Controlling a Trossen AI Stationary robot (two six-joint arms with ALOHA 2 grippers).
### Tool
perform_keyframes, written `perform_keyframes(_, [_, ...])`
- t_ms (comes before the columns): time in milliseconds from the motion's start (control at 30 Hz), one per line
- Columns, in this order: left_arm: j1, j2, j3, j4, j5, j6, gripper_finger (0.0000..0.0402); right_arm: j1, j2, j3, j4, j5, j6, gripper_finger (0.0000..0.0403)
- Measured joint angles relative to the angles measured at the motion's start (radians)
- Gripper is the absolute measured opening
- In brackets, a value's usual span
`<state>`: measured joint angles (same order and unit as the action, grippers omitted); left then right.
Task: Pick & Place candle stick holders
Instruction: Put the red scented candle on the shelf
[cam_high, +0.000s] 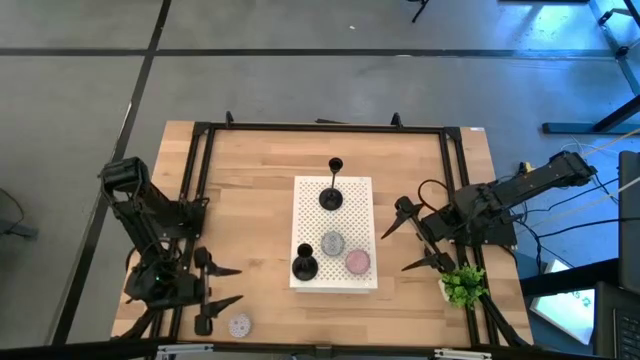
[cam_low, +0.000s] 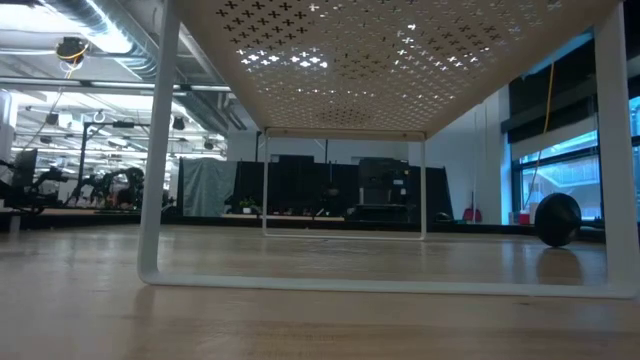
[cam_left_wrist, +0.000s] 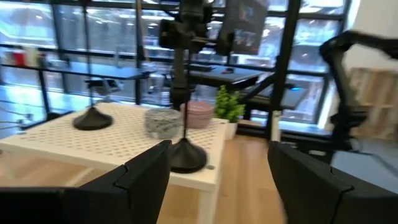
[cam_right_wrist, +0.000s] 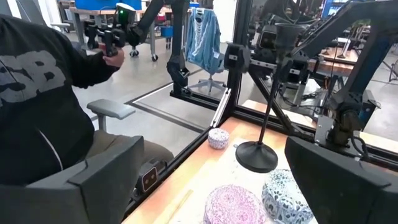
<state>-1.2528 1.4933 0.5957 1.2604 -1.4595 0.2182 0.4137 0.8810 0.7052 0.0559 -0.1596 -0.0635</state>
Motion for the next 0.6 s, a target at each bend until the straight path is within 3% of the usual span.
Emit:
perform_keyframes(167, [-0.024, 0.000, 0.004, -0.015, 0.096, -0.089, 0.0262, 0.000, 0.000, 0.000, 0.001, 0.000, 0.000, 0.0392])
perform_keyframes(300, [-0.038, 0.000, 0.060, -0.148, 0.116, -0.171, 0.0262, 0.000, 0.000, 0.000, 0.001, 0.000, 0.000, 0.0392])
perform_keyframes(433, [-0.030, 0.000, 0.177, -0.408, 0.187, -0.264, 0.0262, 0.000, 0.000, 0.000, 0.001, 0.000, 0.000, 0.0392])
perform_keyframes(600, [0.015, 0.000, 0.350, -0.859, 0.278, -0.449, 0.0262, 0.000, 0.000, 0.000, 0.001, 0.000, 0.000, 0.0392])
